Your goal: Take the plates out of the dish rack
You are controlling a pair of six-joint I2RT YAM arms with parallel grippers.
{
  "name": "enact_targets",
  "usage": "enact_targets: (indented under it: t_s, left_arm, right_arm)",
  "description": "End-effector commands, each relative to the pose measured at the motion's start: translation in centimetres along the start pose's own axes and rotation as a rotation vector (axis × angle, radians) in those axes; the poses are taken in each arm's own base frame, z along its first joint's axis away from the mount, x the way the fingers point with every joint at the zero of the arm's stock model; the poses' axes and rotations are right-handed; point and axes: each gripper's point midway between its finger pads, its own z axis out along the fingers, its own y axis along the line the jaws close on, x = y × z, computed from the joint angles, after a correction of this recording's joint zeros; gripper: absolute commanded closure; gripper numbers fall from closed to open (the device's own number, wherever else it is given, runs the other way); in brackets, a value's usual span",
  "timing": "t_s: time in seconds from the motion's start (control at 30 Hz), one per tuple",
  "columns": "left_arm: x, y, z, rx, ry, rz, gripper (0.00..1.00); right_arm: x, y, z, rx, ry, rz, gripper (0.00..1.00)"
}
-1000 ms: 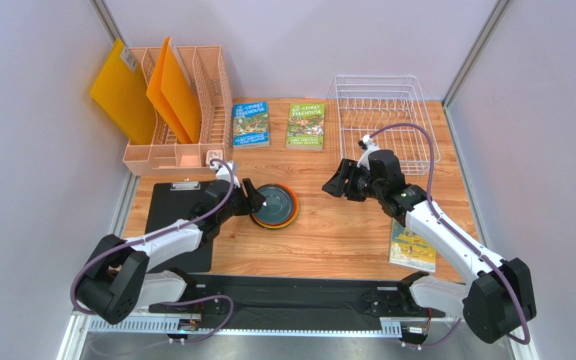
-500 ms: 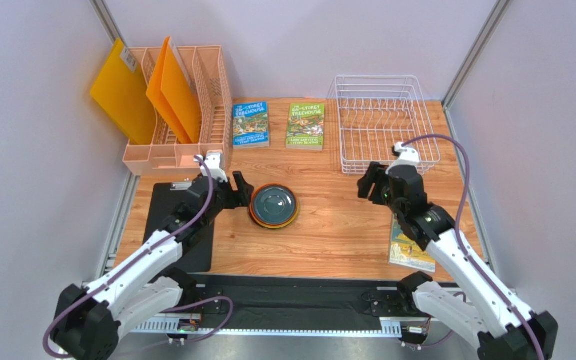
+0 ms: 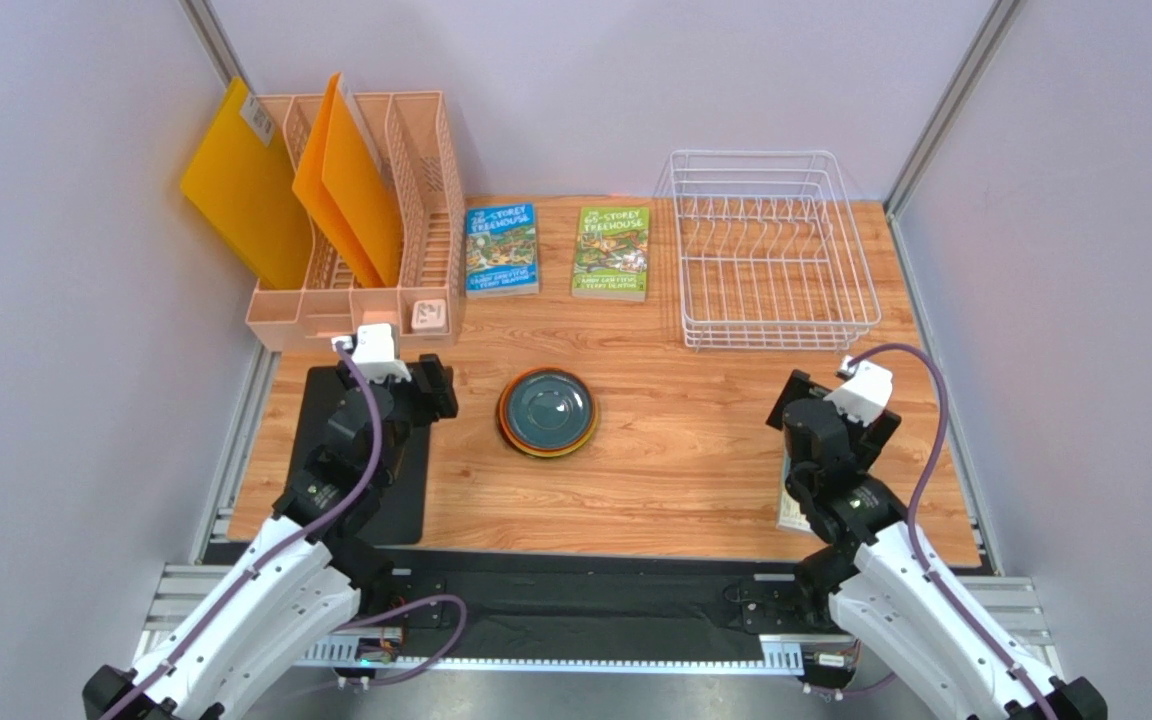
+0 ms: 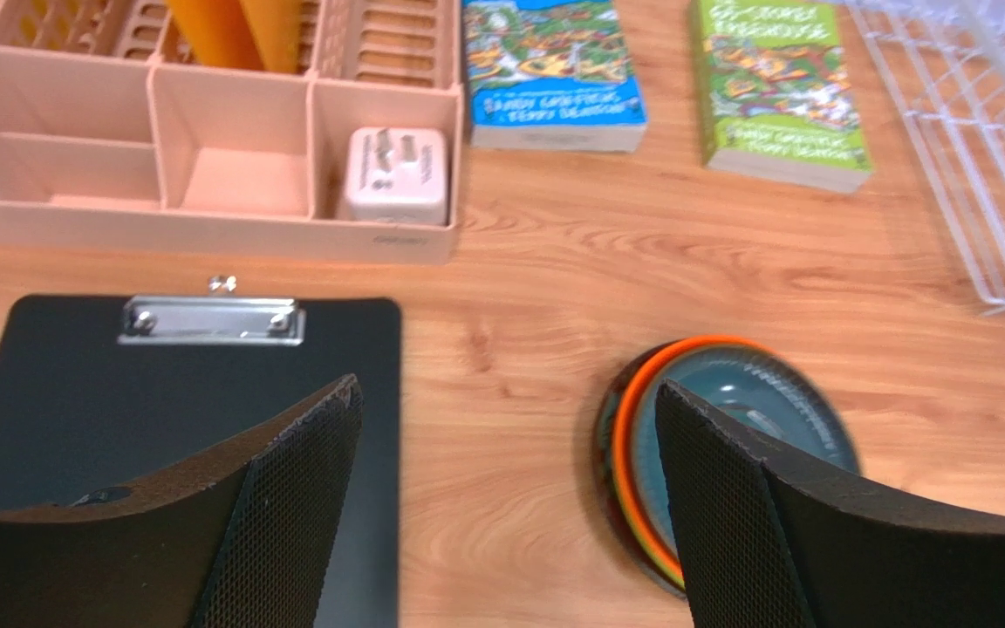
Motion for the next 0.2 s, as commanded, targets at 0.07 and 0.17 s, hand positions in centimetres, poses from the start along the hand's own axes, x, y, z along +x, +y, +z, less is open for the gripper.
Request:
enact_targets:
  t_s: [0.07,0.17]
  left_arm:
    - [2.37,2.22,0.50,-0.083,0.003,0.084,0.13]
    - [2.96,2.70,0.80,-0.110,0.010,0.096,0.12]
  right_arm:
    - [-2.72,-2.04,0.27,0.141,-0.145,0.103,0.00]
    - [-2.39,-2.64,0.51,0.170,-0.164,0.075,0.00]
